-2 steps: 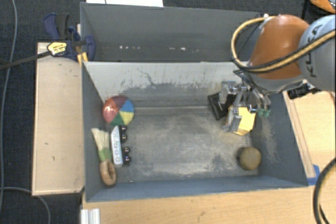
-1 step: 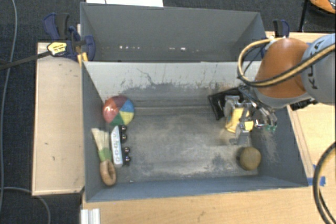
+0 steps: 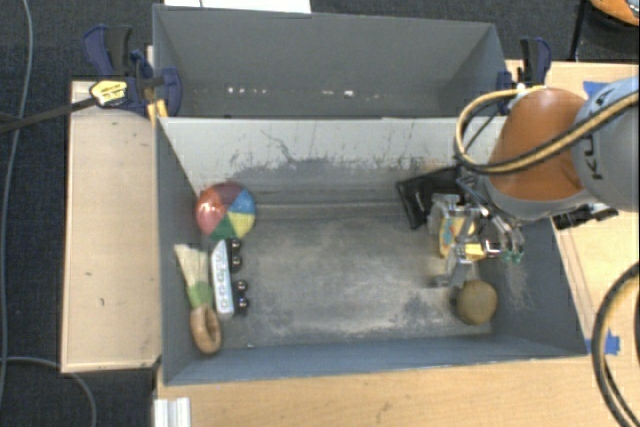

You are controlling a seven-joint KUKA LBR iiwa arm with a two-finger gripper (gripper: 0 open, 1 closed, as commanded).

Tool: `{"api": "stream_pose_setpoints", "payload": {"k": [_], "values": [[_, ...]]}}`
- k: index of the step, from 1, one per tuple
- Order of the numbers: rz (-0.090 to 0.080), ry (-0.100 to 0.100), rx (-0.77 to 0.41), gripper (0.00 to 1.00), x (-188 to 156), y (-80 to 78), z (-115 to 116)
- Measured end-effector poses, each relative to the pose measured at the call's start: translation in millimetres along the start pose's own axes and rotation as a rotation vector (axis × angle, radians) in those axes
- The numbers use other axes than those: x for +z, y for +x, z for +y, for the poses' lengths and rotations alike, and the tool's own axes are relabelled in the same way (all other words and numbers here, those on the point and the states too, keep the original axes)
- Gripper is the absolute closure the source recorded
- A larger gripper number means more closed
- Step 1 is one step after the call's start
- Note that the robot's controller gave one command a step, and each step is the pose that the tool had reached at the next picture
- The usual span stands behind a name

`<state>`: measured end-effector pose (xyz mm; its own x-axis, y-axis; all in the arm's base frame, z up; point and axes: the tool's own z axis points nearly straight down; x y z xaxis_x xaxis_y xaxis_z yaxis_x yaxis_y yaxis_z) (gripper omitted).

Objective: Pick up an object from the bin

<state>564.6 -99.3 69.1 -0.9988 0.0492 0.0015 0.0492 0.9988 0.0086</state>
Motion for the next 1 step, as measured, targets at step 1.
{"api": "stream_pose_setpoints", "payload": {"k": [1], "values": [[-0.017, -0.018, 0.236, 0.00, -7.6, -7.3, -1.6]]}}
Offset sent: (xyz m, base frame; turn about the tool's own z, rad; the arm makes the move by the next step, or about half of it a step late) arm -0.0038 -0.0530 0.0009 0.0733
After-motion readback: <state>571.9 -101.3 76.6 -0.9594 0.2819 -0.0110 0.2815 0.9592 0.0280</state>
